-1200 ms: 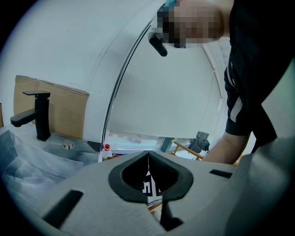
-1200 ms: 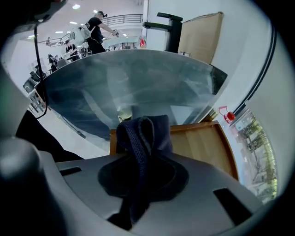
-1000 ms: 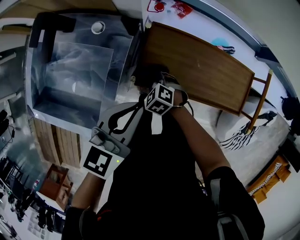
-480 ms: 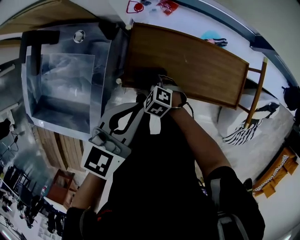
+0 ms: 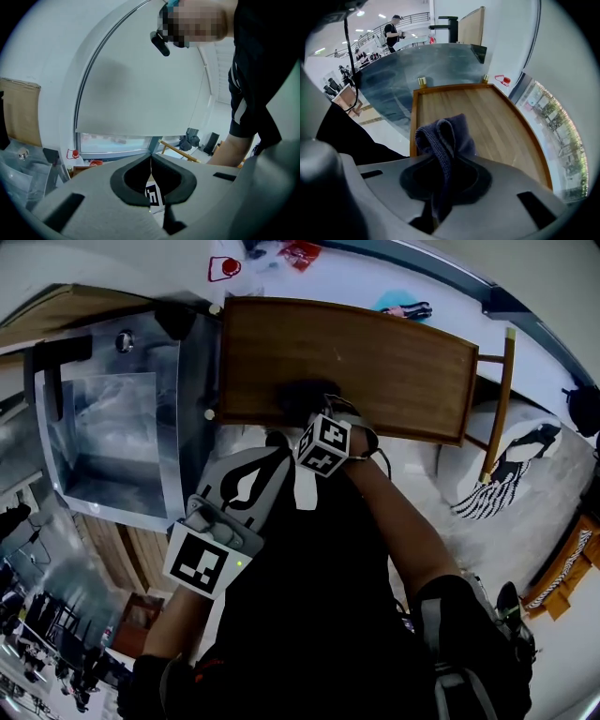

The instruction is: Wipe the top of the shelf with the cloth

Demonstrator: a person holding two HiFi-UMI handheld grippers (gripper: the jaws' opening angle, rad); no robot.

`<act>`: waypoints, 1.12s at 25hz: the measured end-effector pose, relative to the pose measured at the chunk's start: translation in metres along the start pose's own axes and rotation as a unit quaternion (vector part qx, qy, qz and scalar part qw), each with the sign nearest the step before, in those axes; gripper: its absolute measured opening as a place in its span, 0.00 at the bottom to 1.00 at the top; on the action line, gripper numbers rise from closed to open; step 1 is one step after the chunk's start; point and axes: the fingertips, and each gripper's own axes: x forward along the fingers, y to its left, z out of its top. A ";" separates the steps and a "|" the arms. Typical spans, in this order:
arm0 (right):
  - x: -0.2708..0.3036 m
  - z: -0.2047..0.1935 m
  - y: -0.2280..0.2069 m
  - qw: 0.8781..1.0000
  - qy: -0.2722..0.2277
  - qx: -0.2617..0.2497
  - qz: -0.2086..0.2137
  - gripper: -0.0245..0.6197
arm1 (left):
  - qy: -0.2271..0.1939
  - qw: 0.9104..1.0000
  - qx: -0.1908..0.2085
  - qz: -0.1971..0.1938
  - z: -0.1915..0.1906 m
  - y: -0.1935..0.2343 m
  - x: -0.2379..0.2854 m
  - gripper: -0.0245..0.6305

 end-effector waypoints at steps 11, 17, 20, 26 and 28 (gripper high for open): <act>-0.024 -0.066 -0.030 0.998 0.016 0.050 -0.020 0.11 | 0.009 0.999 0.017 -0.033 0.009 -0.037 0.044 0.07; -0.036 -0.100 -0.047 0.997 0.026 0.073 -0.027 0.11 | 0.014 0.999 0.019 -0.044 0.012 -0.052 0.066 0.07; -0.042 -0.116 -0.054 0.996 0.033 0.083 -0.032 0.11 | 0.016 0.998 0.022 -0.052 0.014 -0.060 0.076 0.07; -0.055 -0.152 -0.068 0.992 0.046 0.107 -0.041 0.11 | 0.017 0.997 0.028 -0.066 0.020 -0.072 0.097 0.07; -0.059 -0.163 -0.073 0.991 0.049 0.114 -0.044 0.11 | 0.018 0.997 0.030 -0.070 0.022 -0.076 0.103 0.07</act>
